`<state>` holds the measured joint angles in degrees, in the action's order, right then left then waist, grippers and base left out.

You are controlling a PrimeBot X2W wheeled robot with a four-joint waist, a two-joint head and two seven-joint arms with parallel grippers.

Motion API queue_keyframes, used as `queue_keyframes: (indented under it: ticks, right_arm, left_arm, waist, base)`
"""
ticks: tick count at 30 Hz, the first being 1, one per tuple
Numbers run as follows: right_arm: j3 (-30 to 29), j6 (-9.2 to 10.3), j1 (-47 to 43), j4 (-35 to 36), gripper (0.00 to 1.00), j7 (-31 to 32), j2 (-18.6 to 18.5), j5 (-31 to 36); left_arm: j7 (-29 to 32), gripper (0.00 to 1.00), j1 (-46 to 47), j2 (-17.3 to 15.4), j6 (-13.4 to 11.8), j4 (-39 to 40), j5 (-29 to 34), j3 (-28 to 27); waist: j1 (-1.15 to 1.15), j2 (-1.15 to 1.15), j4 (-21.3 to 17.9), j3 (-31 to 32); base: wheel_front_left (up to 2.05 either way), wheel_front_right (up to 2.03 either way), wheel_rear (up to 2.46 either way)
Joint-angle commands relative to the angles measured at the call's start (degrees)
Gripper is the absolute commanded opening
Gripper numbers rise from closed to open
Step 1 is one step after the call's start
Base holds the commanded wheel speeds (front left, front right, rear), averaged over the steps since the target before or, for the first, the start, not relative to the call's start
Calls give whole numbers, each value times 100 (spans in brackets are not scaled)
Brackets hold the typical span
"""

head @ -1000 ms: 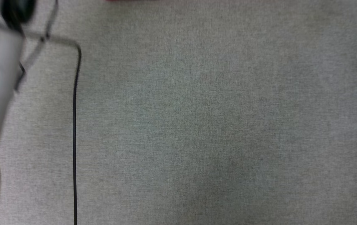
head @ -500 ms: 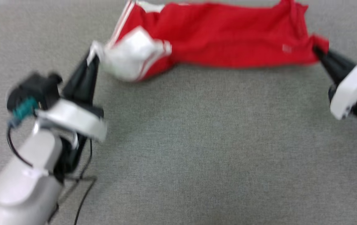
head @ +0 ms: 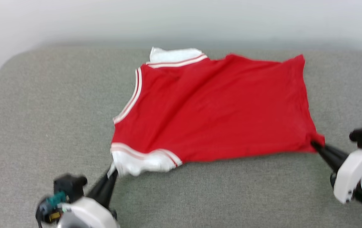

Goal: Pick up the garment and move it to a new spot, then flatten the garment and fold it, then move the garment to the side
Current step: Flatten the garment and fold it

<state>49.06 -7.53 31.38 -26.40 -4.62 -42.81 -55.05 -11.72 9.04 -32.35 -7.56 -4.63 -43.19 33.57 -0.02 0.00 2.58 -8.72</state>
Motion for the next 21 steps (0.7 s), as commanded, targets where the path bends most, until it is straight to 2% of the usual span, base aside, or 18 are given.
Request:
queue_keyframes:
  ticks: [1, 12, 21]
  right_arm:
    - [-32, 8, -219, 39, 0, -26, -39, -36]
    - [-551, 8, -1759, 477, 0, 55, -161, 27]
    - [-1044, 7, -2933, 940, 0, 438, -223, 140]
  left_arm:
    - [47, 0, -197, -42, -16, 41, -69, 41]
    - [489, 0, -1574, -244, -89, 514, -716, 285]
    - [945, 0, -2084, -338, 53, 644, -1131, 540]
  waist:
    - [2, 0, -5, 218]
    - [2, 0, -65, 832]
    - [2, 0, -63, 986]
  base:
    - [0, 0, 0]
    - [0, 0, 0]
    - [0, 0, 0]
